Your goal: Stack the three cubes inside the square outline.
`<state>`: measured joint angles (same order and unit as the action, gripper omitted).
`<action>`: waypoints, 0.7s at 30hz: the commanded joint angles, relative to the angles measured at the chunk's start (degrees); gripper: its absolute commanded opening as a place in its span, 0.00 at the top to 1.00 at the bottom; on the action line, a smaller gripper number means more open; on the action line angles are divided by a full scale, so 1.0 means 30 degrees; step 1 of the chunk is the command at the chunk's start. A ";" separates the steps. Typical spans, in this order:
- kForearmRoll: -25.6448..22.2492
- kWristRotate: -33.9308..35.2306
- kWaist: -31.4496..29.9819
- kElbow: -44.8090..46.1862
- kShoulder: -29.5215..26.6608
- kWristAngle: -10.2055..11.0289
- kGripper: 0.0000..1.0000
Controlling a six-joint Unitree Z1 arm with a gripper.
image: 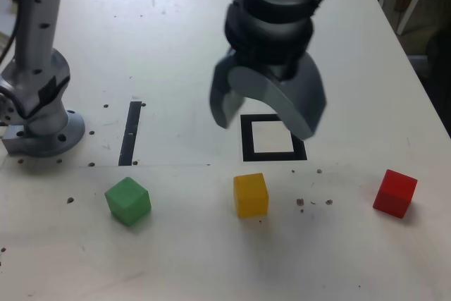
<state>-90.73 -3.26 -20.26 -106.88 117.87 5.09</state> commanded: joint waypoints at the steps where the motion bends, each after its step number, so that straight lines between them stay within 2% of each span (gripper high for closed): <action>1: -0.0179 -0.0095 -0.0015 -0.0750 0.0583 0.0050 0.01; 11: -0.0646 -0.0409 0.0145 -0.5074 0.3025 0.0343 0.01; 21: -0.0986 -0.0494 0.0410 -0.9098 0.5880 -0.0089 0.01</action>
<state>-92.88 -4.63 -19.18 -133.59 134.88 4.93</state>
